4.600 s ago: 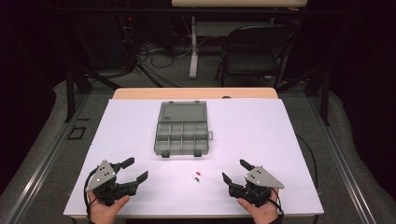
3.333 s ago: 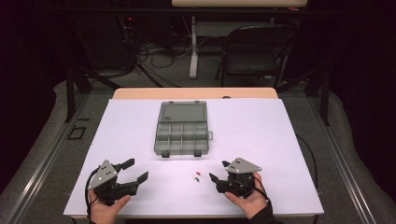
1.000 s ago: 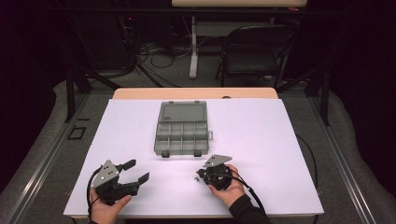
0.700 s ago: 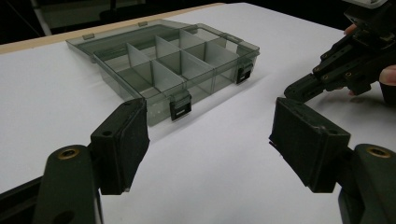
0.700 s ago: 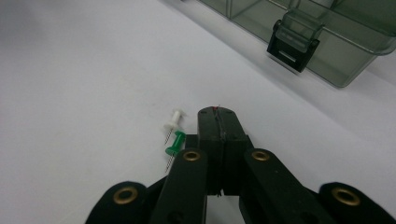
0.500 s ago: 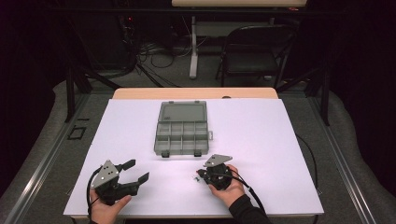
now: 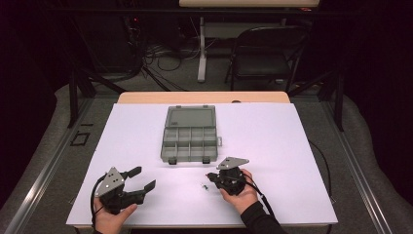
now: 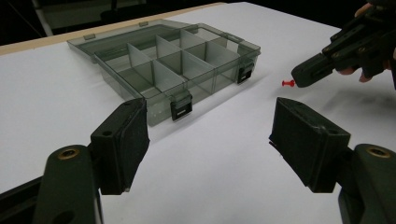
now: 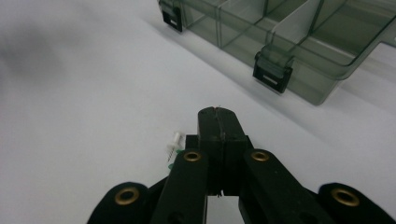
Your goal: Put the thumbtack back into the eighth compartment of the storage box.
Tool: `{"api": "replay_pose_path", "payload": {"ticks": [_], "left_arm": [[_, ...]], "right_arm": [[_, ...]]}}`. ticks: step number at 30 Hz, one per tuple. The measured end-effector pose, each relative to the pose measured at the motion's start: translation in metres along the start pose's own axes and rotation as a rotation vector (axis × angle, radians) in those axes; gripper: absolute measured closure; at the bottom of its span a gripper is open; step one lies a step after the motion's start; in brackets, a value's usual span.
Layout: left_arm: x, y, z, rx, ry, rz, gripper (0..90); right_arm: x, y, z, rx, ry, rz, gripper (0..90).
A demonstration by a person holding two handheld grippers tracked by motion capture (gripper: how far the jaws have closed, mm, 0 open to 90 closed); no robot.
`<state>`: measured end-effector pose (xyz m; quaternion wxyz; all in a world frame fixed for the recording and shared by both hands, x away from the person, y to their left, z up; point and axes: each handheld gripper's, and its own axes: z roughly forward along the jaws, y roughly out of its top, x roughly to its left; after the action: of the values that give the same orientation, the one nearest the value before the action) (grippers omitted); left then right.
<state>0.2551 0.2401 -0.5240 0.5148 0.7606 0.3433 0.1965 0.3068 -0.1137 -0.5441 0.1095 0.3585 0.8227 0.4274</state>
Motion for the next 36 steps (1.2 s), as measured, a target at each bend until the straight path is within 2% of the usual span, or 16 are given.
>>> {"api": "replay_pose_path", "payload": {"ticks": [11, 19, 36], "left_arm": [[0.0, 0.0, 0.001, -0.002, -0.004, -0.005, 27.4], [0.0, 0.0, 0.001, 0.0, -0.007, -0.005, 27.4], [-0.001, 0.0, 0.001, 0.002, -0.011, 0.0, 27.4]], "right_arm": [[-0.006, 0.026, -0.016, -0.028, -0.05, -0.042, 90.0], [-0.006, 0.049, -0.019, -0.036, -0.083, -0.07, 90.0], [-0.018, 0.069, -0.005, -0.021, -0.111, -0.032, 90.0]]}}
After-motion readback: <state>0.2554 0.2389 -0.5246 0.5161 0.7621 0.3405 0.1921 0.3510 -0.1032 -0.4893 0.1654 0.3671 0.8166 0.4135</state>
